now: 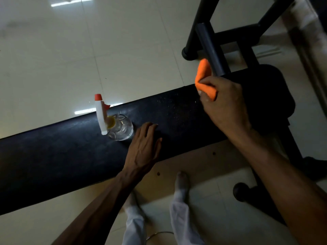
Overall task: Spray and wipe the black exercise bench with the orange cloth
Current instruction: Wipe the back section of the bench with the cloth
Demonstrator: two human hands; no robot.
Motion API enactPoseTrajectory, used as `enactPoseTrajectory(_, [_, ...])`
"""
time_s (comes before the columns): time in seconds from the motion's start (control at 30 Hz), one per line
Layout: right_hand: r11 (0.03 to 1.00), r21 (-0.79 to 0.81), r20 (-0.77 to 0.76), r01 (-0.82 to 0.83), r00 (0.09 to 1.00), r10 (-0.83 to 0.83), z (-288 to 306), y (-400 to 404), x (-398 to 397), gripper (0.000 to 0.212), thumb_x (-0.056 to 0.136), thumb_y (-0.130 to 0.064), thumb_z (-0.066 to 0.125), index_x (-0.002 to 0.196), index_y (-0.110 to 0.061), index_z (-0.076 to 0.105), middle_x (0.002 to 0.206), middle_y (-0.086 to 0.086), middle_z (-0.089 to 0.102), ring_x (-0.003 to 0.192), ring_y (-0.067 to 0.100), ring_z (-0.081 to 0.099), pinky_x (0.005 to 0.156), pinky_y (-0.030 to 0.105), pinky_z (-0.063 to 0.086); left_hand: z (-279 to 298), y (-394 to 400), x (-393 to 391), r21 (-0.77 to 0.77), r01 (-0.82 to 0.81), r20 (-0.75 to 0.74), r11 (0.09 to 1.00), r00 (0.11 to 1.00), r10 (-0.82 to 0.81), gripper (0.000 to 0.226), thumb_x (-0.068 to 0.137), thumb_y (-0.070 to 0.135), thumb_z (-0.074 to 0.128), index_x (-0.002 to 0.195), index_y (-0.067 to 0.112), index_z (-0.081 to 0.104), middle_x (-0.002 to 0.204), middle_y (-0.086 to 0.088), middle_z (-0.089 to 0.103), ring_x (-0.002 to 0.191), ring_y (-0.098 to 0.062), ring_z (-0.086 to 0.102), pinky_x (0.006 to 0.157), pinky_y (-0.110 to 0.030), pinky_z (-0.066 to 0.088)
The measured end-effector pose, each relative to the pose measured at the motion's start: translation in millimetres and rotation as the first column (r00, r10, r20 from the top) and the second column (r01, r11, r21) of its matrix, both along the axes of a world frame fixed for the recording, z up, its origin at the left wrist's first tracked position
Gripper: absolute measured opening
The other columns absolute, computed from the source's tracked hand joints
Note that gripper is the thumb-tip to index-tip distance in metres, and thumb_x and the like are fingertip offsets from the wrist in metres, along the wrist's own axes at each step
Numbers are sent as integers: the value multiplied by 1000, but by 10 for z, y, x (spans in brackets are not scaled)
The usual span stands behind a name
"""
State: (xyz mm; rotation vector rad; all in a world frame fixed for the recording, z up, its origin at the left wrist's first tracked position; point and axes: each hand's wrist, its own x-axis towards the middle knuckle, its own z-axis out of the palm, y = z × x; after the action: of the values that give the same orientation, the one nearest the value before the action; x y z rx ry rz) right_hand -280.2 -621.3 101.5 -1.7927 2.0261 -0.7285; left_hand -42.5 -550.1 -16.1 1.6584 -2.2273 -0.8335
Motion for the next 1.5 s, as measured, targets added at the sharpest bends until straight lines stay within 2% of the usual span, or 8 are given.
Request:
enactPoseTrajectory(0.23, [822, 456, 51, -340, 933, 357, -721, 8, 318, 30, 99, -22, 69, 126, -10, 74, 123, 15, 75, 117, 36, 68, 98, 44, 54, -131, -279, -181, 29, -109, 49, 994, 993, 108, 42, 98, 15, 66, 135, -3, 55, 134, -22, 55, 121, -43, 55, 102, -47, 46])
enactPoseTrajectory(0.43, [933, 254, -44, -256, 960, 276, -1070, -220, 167, 21, 100, -17, 64, 114, -6, 75, 117, 15, 71, 115, 38, 65, 94, 51, 55, -266, -345, -196, 12, -178, 89, 984, 980, 176, 40, 96, 14, 67, 130, -2, 55, 131, -22, 55, 117, -42, 56, 99, -49, 49])
enactPoseTrajectory(0.57, [891, 222, -142, -397, 890, 433, -1350, -435, 100, 51, 98, -29, 70, 142, -6, 64, 157, 21, 52, 149, 42, 44, 126, 53, 33, -343, -395, -238, -27, -210, 104, 977, 972, 212, 45, 96, 15, 66, 135, -4, 53, 142, -27, 52, 135, -46, 49, 115, -51, 41])
enactPoseTrajectory(0.73, [801, 287, -331, -525, 731, 597, -1807, -410, 94, 67, 109, -53, 39, 169, -27, 23, 178, 7, 18, 166, 31, 11, 131, 64, 8, -473, -523, -286, -20, -164, 170, 986, 972, 165, 59, 105, 27, 54, 155, -3, 39, 166, -27, 30, 159, -43, 18, 130, -52, 19])
enactPoseTrajectory(0.97, [893, 203, -394, -402, 801, 450, -1932, -311, 25, 65, 111, -55, 31, 170, -30, 17, 180, 4, 12, 167, 28, 8, 133, 59, 7, -608, -529, -266, -17, -147, 242, 989, 959, 147, 66, 109, 37, 42, 165, 8, 20, 174, -16, 8, 163, -32, 0, 132, -50, 8])
enactPoseTrajectory(1.2, [972, 234, -417, 12, 904, 89, -1886, -553, 649, 62, 107, -48, 32, 167, -30, 30, 178, 8, 18, 166, 32, 9, 132, 61, 3, -694, -515, -261, -50, -143, 242, 989, 959, 150, 66, 108, 36, 43, 164, 7, 22, 174, -16, 10, 163, -33, 3, 131, -52, 12])
enactPoseTrajectory(1.33, [957, 202, -383, -210, 882, 274, -1921, -385, 731, 60, 110, -47, 32, 167, -29, 28, 178, 7, 17, 166, 33, 9, 132, 61, 7, -734, -488, -206, -75, -122, 215, 990, 967, 136, 69, 104, 35, 42, 164, 5, 22, 173, -18, 12, 162, -35, 5, 131, -53, 12])
enactPoseTrajectory(1.5, [827, 275, -438, -490, 702, 562, -1831, -271, 49, 63, 112, -52, 31, 170, -33, 16, 180, 2, 8, 167, 27, 6, 133, 56, 10, -694, -485, -173, -63, -71, 238, 995, 968, 84, 75, 101, 41, 37, 164, 3, 19, 173, -20, 7, 162, -35, 1, 131, -54, 12])
